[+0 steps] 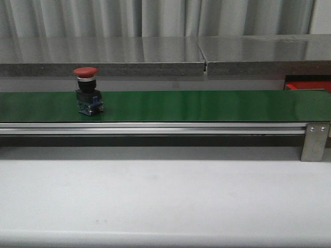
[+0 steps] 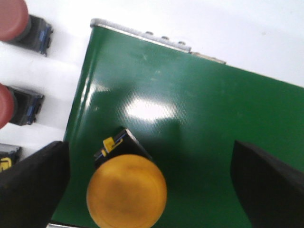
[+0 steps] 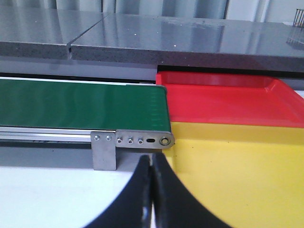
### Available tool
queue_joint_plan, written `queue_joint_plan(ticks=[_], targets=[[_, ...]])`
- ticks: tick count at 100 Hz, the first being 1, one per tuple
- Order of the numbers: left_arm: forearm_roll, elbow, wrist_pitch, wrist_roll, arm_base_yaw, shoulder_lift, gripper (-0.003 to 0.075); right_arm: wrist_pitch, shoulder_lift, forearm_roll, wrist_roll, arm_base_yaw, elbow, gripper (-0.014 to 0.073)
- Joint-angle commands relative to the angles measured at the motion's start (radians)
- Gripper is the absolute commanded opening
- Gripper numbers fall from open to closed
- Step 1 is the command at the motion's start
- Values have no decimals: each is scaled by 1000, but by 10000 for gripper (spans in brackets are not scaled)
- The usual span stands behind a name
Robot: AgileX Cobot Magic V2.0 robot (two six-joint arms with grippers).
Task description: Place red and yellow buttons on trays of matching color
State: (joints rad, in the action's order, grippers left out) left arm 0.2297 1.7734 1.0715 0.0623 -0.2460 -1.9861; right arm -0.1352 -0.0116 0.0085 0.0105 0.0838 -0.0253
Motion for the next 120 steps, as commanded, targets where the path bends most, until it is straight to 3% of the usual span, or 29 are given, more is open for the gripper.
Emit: queue_joint_plan(ticks=[1, 20, 35, 56, 85, 106, 120], targets=[[32, 62, -16, 19, 9, 79, 671, 82, -16, -8, -4, -5, 21, -118], [37, 95, -49, 39, 9, 171, 671, 82, -16, -8, -4, -5, 21, -118], [127, 86, -76, 108, 9, 287, 671, 82, -16, -8, -4, -5, 21, -118], [142, -39, -165, 165, 56, 515, 671, 82, -16, -8, -4, -5, 21, -118], [139, -471, -425, 192, 136, 879, 671, 85, -16, -8, -4, -5, 21, -118], [187, -821, -521, 192, 179, 1113, 666, 86, -16, -8, -4, -5, 21, -118], [194, -1031, -588, 192, 200, 1279, 527, 85, -16, -8, -4, -5, 21, -118]])
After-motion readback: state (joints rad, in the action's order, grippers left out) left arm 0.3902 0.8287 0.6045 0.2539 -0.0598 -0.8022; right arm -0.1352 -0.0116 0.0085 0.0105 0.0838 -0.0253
